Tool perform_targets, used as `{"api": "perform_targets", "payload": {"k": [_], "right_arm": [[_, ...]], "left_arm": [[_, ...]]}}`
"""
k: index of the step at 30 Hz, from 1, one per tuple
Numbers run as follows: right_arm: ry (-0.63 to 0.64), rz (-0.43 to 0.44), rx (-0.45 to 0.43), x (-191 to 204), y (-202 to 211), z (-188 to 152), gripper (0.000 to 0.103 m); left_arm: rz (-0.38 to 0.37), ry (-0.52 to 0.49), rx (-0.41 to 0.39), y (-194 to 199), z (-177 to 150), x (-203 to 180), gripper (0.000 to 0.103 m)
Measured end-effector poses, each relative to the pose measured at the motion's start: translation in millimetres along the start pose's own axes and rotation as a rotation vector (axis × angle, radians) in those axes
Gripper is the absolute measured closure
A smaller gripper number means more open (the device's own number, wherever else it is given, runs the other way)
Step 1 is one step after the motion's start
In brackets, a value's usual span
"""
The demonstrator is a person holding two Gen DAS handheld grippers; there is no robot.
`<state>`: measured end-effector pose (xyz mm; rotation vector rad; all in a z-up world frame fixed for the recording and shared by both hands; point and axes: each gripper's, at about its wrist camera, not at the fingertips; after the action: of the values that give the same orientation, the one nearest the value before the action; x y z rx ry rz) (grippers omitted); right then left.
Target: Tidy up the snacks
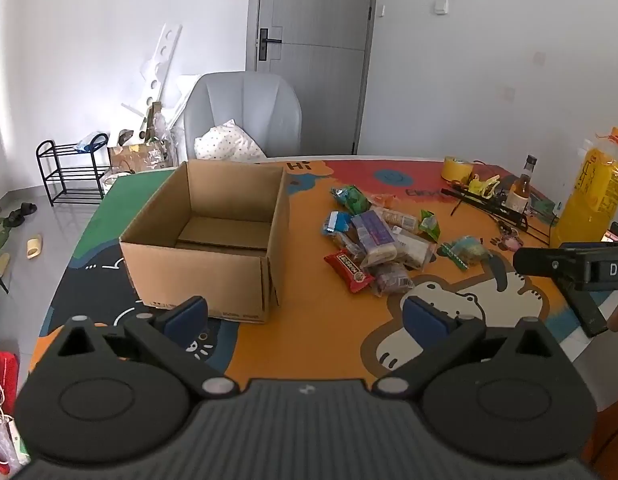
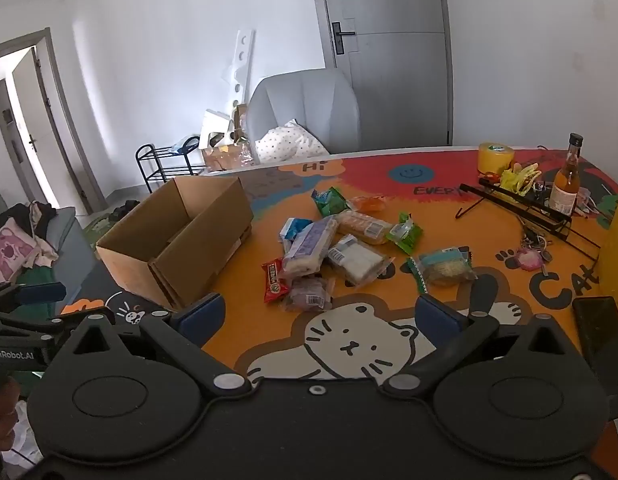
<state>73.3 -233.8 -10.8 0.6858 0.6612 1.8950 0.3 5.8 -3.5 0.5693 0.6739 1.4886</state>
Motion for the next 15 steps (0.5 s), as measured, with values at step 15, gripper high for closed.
{"api": "perform_targets", "payload": {"k": [15], "right_arm": [[0.003,-0.001,0.016,0.8,-6.5,-1.4,0.000]], "left_arm": [[0.002,0.011,-0.006,0.4,0.5,4.0,0.000]]}}
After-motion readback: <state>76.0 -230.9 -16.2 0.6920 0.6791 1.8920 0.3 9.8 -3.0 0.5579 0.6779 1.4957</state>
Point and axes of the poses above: each gripper's, at about its wrist camera, not at the fingertips, and y roughly against the way its jaws point, x to its left, z to its top, and after that the axes turned 10 degrees about x, right-handed
